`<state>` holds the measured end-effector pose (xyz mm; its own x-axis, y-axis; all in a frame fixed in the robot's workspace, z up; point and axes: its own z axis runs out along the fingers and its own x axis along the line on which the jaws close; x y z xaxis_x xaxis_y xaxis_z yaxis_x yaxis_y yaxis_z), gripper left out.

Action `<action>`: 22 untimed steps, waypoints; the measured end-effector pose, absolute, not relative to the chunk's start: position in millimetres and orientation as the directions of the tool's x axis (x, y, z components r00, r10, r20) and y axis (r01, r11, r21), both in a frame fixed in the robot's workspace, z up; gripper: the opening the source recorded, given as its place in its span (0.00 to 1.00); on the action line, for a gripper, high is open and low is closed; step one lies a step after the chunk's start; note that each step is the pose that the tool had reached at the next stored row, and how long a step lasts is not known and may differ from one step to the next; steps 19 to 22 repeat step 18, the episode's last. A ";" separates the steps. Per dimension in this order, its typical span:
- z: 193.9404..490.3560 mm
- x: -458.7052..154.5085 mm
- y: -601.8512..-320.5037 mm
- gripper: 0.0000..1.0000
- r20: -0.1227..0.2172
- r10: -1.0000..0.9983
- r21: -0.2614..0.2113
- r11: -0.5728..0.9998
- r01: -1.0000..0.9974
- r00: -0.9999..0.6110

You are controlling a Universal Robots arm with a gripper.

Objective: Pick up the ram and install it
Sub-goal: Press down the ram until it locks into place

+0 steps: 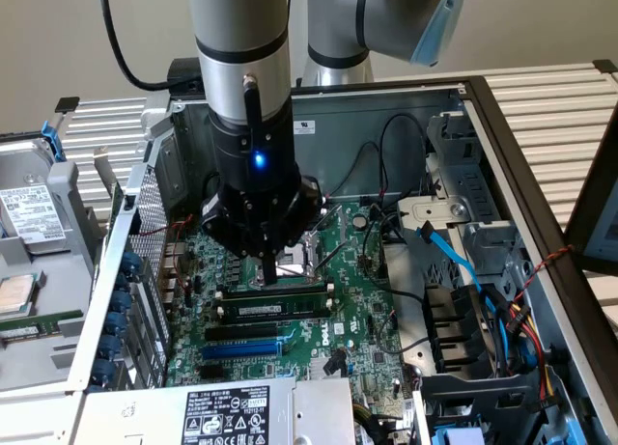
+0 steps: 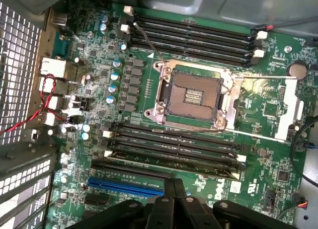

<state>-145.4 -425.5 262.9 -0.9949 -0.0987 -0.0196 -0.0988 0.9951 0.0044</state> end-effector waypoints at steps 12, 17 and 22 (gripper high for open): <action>262.0 -145.4 -425.5 0.10 -0.020 0.097 0.005 0.995 0.097 -0.995; 262.0 -145.4 -425.5 0.10 -0.020 0.098 0.005 0.995 0.098 -0.995; 262.0 -145.4 -425.5 0.10 -0.020 0.098 0.005 0.995 0.098 -0.995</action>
